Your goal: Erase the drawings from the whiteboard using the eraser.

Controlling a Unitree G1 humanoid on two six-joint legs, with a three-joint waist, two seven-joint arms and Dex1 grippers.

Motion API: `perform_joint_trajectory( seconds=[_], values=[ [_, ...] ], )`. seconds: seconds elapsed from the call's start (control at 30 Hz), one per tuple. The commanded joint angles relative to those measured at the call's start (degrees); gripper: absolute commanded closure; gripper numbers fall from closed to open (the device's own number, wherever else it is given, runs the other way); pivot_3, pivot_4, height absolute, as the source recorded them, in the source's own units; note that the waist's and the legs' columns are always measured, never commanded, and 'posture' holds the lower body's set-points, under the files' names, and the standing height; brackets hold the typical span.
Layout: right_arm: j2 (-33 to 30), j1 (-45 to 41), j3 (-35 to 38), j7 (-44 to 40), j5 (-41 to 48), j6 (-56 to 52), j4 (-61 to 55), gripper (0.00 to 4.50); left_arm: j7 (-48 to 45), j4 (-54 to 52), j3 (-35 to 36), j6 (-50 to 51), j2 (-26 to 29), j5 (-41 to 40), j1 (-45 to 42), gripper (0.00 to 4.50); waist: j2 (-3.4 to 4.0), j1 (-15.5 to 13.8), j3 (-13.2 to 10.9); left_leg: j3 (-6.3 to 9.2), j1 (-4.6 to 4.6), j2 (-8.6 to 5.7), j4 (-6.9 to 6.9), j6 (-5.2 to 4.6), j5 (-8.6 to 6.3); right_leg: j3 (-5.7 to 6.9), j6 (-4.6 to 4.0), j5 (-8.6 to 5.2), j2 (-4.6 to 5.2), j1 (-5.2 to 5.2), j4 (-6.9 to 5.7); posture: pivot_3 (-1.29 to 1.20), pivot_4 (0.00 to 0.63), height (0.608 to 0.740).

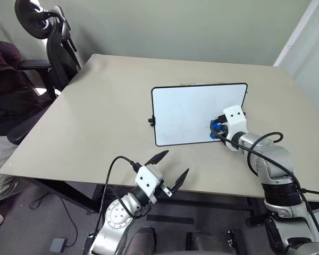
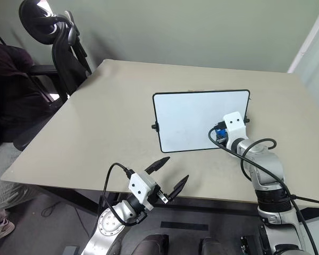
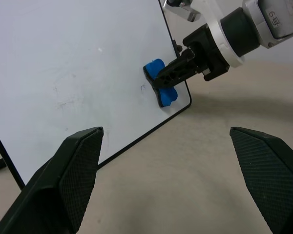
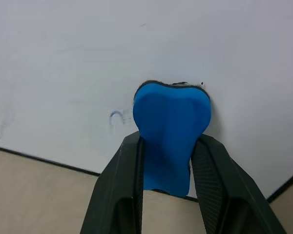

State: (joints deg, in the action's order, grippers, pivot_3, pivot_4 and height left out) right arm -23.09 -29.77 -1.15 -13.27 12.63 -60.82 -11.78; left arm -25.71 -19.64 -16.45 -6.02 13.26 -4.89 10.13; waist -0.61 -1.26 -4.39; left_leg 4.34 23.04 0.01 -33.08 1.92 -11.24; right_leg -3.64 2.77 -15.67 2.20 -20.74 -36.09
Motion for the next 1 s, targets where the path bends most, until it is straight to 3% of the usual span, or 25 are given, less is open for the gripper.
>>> perform_joint_trajectory(
  seconds=[0.03,0.7,1.0],
  values=[
    [-0.86,-1.67,1.18,1.27,-1.52,-0.34,-2.04,3.03,0.34,-2.84,0.01,-0.32,-0.19,-0.28,-0.03,0.00,0.00,0.00,0.00,0.00,0.00,0.00,0.00,0.00,0.00,0.00,0.01,0.01,0.00,0.00,0.00,0.00,0.150,0.730],
    [9.27,-6.52,-5.62,-0.27,-0.52,-2.19,-1.78,3.03,0.20,-3.72,0.10,0.13,-0.03,-0.67,0.52,0.00,0.03,1.24,-0.01,0.00,-0.09,0.12,0.03,0.03,0.00,0.01,-0.11,0.28,-0.03,-0.35,-0.01,0.00,0.150,0.730],
    [3.24,-4.61,-4.50,1.22,-4.60,-0.24,1.96,3.03,0.19,-3.82,0.25,0.27,0.00,-0.73,0.39,0.00,0.04,0.88,-0.01,0.00,-0.12,0.13,0.03,0.10,-0.07,0.01,-0.20,0.33,-0.03,-0.53,0.03,0.00,0.150,0.730]
  ],
)
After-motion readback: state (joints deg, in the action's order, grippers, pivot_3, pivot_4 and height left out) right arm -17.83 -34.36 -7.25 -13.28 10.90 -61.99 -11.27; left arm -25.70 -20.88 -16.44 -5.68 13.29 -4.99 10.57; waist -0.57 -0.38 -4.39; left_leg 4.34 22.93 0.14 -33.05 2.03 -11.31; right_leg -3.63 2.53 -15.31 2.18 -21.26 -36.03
